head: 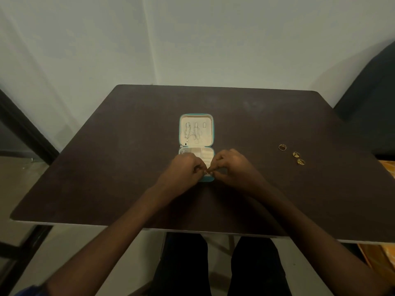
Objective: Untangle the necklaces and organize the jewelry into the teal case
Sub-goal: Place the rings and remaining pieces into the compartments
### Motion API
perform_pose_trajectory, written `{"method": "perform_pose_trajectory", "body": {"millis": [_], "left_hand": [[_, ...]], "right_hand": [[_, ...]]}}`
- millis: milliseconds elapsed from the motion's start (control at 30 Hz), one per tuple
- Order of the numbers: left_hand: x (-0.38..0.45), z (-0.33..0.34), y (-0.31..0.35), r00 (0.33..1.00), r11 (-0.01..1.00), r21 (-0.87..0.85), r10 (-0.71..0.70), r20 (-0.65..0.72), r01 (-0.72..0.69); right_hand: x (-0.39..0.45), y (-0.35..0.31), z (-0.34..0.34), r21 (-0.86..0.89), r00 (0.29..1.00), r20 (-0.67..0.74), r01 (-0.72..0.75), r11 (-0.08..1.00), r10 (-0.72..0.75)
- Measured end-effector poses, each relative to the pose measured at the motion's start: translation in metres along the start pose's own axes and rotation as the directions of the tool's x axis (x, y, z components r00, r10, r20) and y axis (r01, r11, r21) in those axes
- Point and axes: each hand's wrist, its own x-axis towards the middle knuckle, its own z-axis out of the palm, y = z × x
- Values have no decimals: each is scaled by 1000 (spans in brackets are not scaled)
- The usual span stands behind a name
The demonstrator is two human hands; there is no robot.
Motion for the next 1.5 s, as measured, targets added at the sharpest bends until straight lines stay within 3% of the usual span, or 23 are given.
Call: {"method": "perform_pose_trajectory", "body": {"millis": [167,300,433,533,667,967,1033,1200,1333,1500], "left_hand": [[3,3,3,999,999,34,-3,-34,4],[10,8,17,984,999,53,20,-175,-10],[23,21,43,970,995,-41,76,-232,-87],[38,36,64,972,985,-61,147,-182,-161],[54,56,88,974,979,-50,192,-124,-199],[66,71,102,968,968,-58,241,-73,-246],[65,68,99,962,961,-80,257,-91,-265],[59,56,89,943,928,-188,294,-155,-321],[46,38,74,942,911,-258,282,-181,-322],[27,16,42,967,937,-307,94,-237,-166]], "right_hand": [[-1,5,-1,2,1000,9,14,1000,-14],[-23,24,-22,39,973,-162,-159,987,163],[-61,62,-46,-8,865,-312,-416,909,393],[-93,93,-53,-94,760,-395,-592,800,516],[-112,117,-56,-137,687,-417,-694,707,595],[-110,121,-62,-161,719,-390,-668,726,575],[-105,113,-66,-70,754,-345,-615,785,560],[-74,66,-78,238,869,-45,-470,850,493],[-50,40,-73,452,906,79,-405,795,416],[-22,14,-49,561,920,99,-366,742,379]]}}
